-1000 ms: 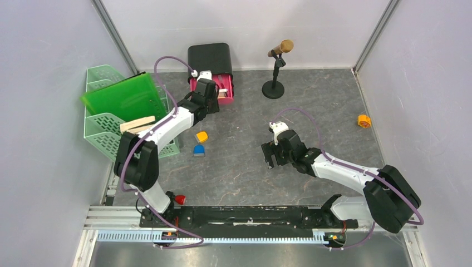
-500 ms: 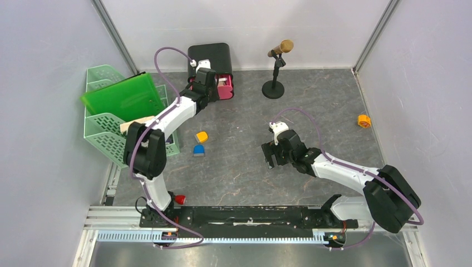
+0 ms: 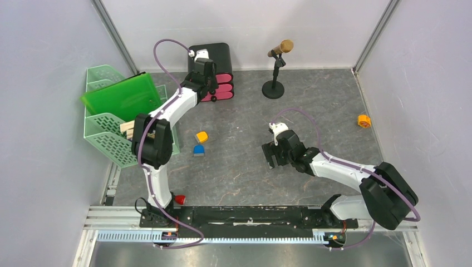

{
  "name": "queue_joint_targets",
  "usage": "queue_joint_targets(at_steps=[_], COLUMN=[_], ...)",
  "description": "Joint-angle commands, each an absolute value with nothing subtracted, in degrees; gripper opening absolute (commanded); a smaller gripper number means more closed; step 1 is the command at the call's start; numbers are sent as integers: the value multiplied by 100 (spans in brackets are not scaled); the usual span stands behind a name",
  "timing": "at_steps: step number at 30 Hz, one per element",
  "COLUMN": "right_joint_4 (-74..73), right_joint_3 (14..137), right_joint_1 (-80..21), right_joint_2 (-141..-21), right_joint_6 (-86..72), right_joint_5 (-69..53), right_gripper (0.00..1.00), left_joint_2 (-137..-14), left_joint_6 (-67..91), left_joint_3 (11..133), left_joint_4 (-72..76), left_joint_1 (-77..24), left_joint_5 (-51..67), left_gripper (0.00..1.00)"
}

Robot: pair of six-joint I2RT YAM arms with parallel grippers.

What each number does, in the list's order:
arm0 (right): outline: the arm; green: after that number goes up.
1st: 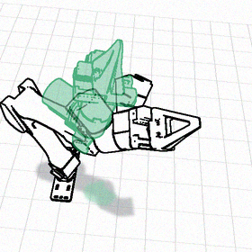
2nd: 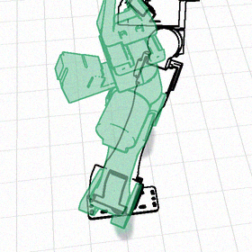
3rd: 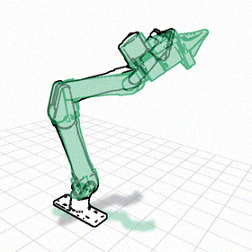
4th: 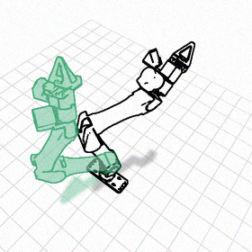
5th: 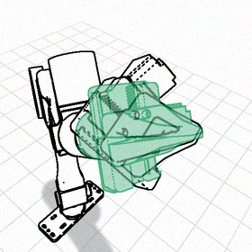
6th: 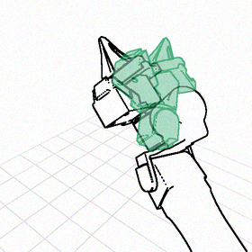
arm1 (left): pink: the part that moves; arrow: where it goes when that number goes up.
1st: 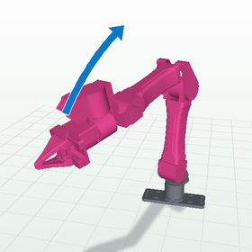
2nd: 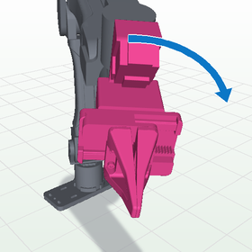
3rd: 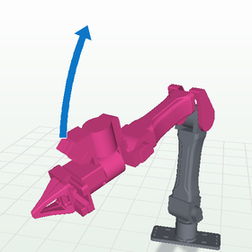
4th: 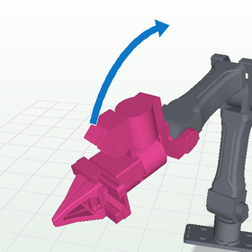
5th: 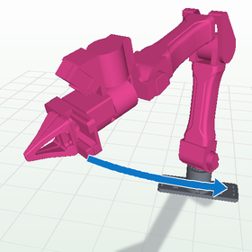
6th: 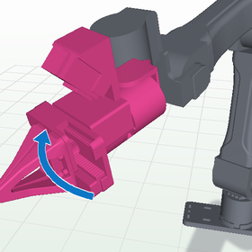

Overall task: Organize the desk
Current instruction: Close the drawer in the storage box.

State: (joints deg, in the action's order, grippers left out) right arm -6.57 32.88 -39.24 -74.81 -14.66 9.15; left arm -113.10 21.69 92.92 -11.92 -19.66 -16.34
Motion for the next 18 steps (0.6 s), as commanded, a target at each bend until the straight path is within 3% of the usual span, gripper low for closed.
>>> queue_joint_targets(at_steps=[1, 8, 16, 18], right_joint_4=[-545, -623, -1117, -1332], right_joint_3=[3340, 3223, 2765, 2607], right_joint_1=[-3893, -3884, -3885, -3884], right_joint_2=[-7438, -6975, -5535, -5161], right_joint_6=[-1396, -1432, -1634, -1716], right_joint_5=[1006, 919, 330, 60], right_gripper=[98, 98, 98, 98], left_joint_2=[-11291, -10224, -7739, -7076], left_joint_6=[1982, 2333, 4150, 4637], left_joint_3=[9498, 8483, 5984, 5231], left_joint_4=[-923, -1054, -1310, -1349], left_joint_1=[-1916, -1906, -1913, -1916], left_joint_5=[-1395, -644, 768, 1095], left_gripper=[46, 79, 99, 100])
